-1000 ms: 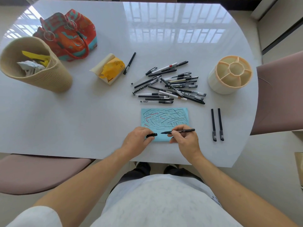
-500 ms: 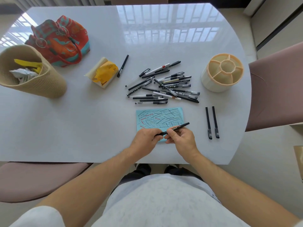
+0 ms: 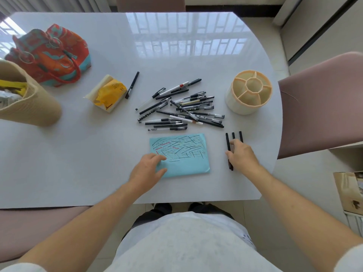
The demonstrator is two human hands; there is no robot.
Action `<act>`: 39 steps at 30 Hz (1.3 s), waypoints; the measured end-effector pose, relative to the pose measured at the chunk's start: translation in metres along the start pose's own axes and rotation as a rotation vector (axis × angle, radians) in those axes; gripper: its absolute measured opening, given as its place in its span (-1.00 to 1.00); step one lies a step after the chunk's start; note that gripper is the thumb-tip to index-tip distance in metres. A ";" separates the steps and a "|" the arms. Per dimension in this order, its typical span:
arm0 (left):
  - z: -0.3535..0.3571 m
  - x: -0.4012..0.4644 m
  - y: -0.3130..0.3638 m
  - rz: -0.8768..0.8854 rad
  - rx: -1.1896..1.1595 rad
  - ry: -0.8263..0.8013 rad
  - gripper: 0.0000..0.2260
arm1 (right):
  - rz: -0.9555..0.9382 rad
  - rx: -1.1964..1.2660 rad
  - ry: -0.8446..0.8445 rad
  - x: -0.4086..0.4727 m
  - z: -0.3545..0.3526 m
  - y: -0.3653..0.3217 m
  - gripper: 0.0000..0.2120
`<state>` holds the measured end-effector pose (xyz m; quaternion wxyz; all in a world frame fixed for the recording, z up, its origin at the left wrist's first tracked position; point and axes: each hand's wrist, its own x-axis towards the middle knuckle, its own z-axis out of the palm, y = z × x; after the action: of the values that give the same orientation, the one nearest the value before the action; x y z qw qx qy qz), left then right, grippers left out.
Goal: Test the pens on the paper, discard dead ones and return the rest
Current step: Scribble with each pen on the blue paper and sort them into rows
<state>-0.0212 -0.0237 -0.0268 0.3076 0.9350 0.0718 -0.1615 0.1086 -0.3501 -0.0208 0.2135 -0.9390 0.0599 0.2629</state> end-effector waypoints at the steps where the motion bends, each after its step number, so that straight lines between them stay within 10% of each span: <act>1: 0.000 -0.001 -0.002 -0.011 0.018 -0.011 -0.65 | -0.014 -0.029 0.011 0.000 0.000 0.002 -0.65; 13: 0.006 -0.007 -0.008 -0.057 0.095 -0.035 -0.56 | -0.420 -0.075 0.207 0.044 -0.009 -0.073 -0.79; 22: 0.000 -0.018 -0.014 -0.064 0.047 0.047 -0.64 | -0.344 -0.365 0.115 0.067 -0.001 -0.084 -0.68; 32: -0.005 0.005 0.033 -0.041 -0.312 -0.050 -0.80 | 0.055 0.873 -0.216 -0.010 -0.003 -0.063 -0.95; 39: -0.001 0.011 0.060 -0.012 -0.510 -0.292 -0.86 | 0.004 1.078 -0.323 -0.071 0.040 -0.077 -0.93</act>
<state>0.0033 -0.0710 0.0030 0.5389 0.7939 0.0706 -0.2727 0.0467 -0.2632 0.0142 0.6692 -0.6447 0.1542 0.3359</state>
